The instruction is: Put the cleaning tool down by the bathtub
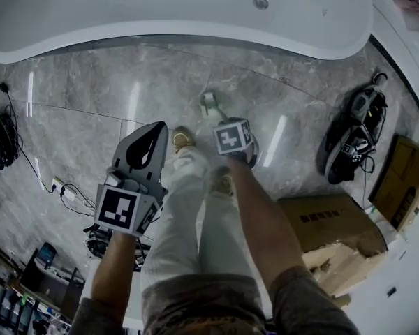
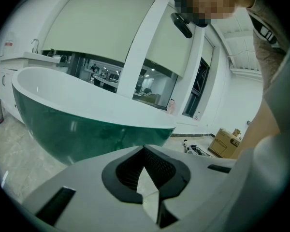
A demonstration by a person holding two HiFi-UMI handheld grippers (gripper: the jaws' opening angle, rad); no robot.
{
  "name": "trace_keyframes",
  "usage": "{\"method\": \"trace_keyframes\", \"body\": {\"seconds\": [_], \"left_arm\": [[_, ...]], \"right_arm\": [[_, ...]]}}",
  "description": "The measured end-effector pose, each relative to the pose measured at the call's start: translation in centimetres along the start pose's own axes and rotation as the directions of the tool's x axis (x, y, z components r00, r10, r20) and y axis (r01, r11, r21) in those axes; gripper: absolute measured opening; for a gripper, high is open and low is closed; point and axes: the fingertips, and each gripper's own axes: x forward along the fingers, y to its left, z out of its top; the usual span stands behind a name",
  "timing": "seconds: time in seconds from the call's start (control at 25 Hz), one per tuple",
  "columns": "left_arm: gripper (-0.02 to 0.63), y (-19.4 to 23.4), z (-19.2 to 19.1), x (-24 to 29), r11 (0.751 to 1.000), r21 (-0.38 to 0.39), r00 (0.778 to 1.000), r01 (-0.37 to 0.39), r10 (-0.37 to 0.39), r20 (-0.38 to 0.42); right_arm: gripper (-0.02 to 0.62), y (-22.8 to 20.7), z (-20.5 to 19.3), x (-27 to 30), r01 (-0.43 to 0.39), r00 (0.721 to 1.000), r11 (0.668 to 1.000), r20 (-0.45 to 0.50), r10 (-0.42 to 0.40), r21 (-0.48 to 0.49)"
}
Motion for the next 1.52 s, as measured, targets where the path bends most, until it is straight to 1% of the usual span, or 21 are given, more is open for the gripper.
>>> {"method": "trace_keyframes", "body": {"seconds": [0.6,0.8,0.96,1.04,1.2,1.36,1.44,1.52], "left_arm": [[0.0,0.8,-1.2,-0.4,1.0,-0.014,0.999,-0.019,0.019,-0.026],[0.0,0.8,-0.9,-0.4,1.0,-0.02,0.999,-0.022,0.022,-0.024],[0.0,0.5,-1.0,-0.5,1.0,-0.019,0.999,-0.018,0.017,-0.03],[0.0,0.4,-1.2,-0.5,1.0,-0.021,0.999,-0.019,0.018,-0.033],[0.0,-0.2,-0.8,-0.9,0.999,-0.032,0.999,-0.022,0.021,-0.024],[0.0,-1.3,-0.1,-1.5,0.999,-0.033,1.0,-0.019,0.018,-0.017],[0.001,-1.9,0.4,-1.9,0.999,-0.035,1.0,-0.019,0.019,-0.014],[0.0,-2.5,1.2,-2.5,0.999,-0.039,1.0,-0.022,0.021,-0.009]], "right_arm": [[0.117,0.3,0.5,1.8,0.0,1.0,1.0,0.002,0.0,0.012],[0.125,0.5,0.5,1.9,0.005,1.0,0.999,0.007,-0.005,0.037],[0.283,1.1,0.7,1.7,-0.028,0.999,0.996,0.042,0.025,0.08],[0.324,1.2,0.6,1.4,-0.036,0.998,0.996,0.059,0.031,0.078],[0.337,0.9,0.5,0.0,-0.023,0.994,0.997,0.105,0.016,0.072],[0.336,0.8,0.4,-1.9,-0.035,0.989,0.994,0.148,0.019,0.105],[0.311,0.6,0.7,-3.4,-0.04,0.984,0.992,0.176,0.019,0.122],[0.252,0.7,1.2,-5.2,-0.048,0.978,0.99,0.206,0.019,0.136]]}}
